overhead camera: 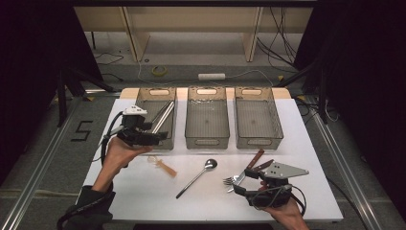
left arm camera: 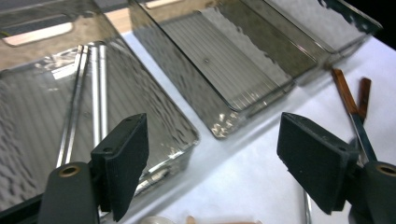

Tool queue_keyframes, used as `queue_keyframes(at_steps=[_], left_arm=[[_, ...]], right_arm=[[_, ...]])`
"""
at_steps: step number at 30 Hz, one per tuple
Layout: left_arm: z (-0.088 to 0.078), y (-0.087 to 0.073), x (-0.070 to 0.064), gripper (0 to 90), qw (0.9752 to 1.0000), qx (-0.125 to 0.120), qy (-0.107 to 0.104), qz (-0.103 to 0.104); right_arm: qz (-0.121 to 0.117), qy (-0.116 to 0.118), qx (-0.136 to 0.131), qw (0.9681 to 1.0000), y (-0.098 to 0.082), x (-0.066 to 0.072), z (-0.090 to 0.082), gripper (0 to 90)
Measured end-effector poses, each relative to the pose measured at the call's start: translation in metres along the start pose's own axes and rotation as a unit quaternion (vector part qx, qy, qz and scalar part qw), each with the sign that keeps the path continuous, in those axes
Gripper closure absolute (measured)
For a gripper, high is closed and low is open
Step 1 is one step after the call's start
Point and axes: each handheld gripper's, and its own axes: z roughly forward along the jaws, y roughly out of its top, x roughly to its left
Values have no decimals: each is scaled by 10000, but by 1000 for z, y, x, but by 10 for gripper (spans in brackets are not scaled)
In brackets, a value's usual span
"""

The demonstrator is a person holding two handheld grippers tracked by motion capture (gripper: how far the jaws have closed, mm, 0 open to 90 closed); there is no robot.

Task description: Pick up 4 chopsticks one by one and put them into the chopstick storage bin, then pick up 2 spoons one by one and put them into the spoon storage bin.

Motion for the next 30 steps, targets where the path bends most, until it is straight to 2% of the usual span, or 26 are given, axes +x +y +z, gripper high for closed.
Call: queue_keyframes(at_steps=[14,30], left_arm=[[18,-19,-28,241,9986,410,-234,246],[36,-39,-50,234,9947,804,-443,459]], right_arm=[[-13,3,18,10000,0,1,0,301],[-36,-44,12,10000,1,2,-2,300]])
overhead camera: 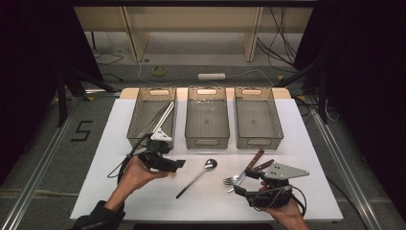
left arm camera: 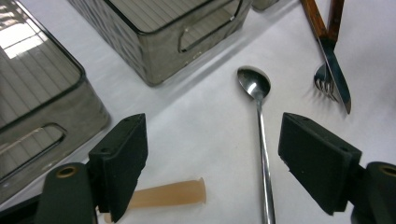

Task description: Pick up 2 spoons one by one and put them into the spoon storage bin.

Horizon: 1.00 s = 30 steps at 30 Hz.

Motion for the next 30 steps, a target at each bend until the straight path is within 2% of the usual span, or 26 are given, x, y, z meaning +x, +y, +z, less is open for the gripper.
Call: queue_keyframes(at_steps=[8,13,17,24,30], left_arm=[[9,-4,-11,238,9996,224,-142,87],[18,-8,-24,275,9980,496,-303,241],[27,-11,-32,309,9961,719,-303,406],[41,-13,-37,418,9941,959,-318,382],[54,-13,-40,480,9928,1062,-441,346]], right_arm=[[15,-16,9,10000,0,-2,-1,300],[-13,-17,12,10000,-1,0,-1,300],[-14,-60,28,10000,-1,0,-1,301],[-54,-81,44,9999,-1,2,-1,301],[-45,-74,71,9999,-1,3,0,300]])
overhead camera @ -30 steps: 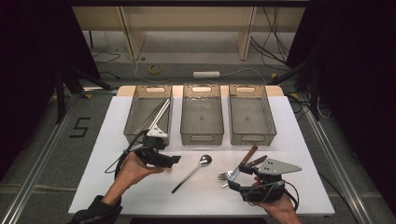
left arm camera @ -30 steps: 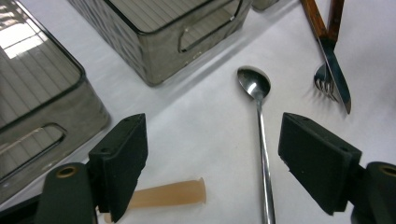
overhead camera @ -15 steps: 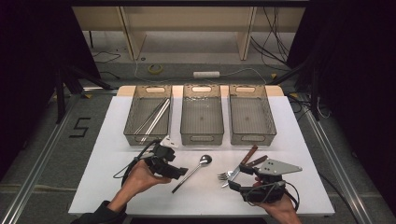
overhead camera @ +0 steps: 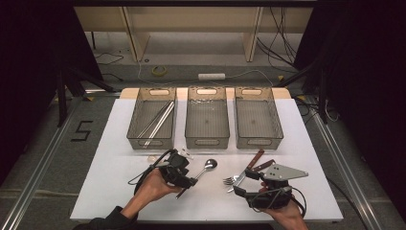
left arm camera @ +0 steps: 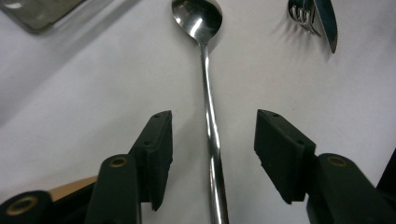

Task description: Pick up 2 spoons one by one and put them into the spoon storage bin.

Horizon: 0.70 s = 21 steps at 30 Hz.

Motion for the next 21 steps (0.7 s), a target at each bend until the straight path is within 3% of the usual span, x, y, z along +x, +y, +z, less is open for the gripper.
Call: queue_keyframes(at_steps=[7,9,21], left_arm=[[13,2,0,543,9999,147,8,38],[16,4,-3,556,9997,173,46,148],[23,6,-6,663,9989,314,182,307]], right_arm=[[-5,5,5,10000,0,0,0,301],[-9,2,4,10000,0,0,0,301],[-23,9,-22,10000,0,1,0,301]])
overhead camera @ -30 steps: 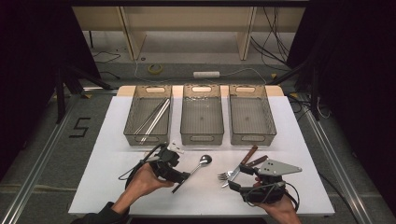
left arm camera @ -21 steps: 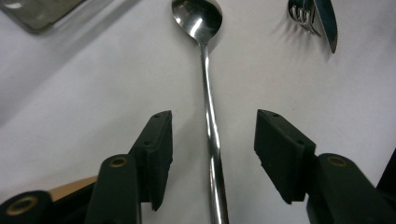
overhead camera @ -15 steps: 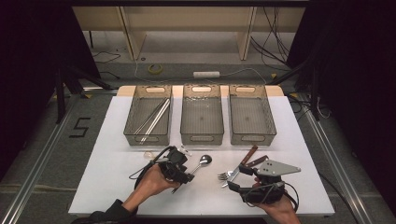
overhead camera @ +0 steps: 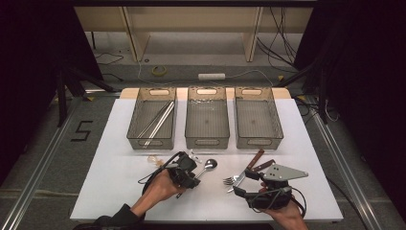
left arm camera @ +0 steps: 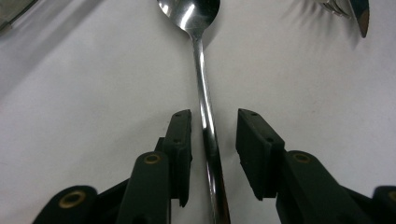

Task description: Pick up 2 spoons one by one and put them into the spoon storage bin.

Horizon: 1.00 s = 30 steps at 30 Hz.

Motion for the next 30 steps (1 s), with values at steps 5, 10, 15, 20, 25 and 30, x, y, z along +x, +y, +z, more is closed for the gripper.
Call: queue_keyframes(at_steps=[5,10,15,20,25,30], left_arm=[[1,0,-1,722,9998,0,141,108],[1,0,-1,792,9997,-26,217,133],[1,-1,2,831,9998,-70,180,85],[0,-2,3,842,9997,-126,171,104],[-5,-2,6,855,9994,-293,157,33],[-11,-3,9,890,9989,-449,151,-19]], right_arm=[[-2,-2,8,10000,0,0,0,301],[0,-5,16,10000,0,1,0,301],[-2,-8,19,10000,0,1,0,301],[-4,-11,27,10000,0,1,0,301],[-3,-9,37,10000,0,1,0,302],[0,-5,34,10000,0,1,0,302]])
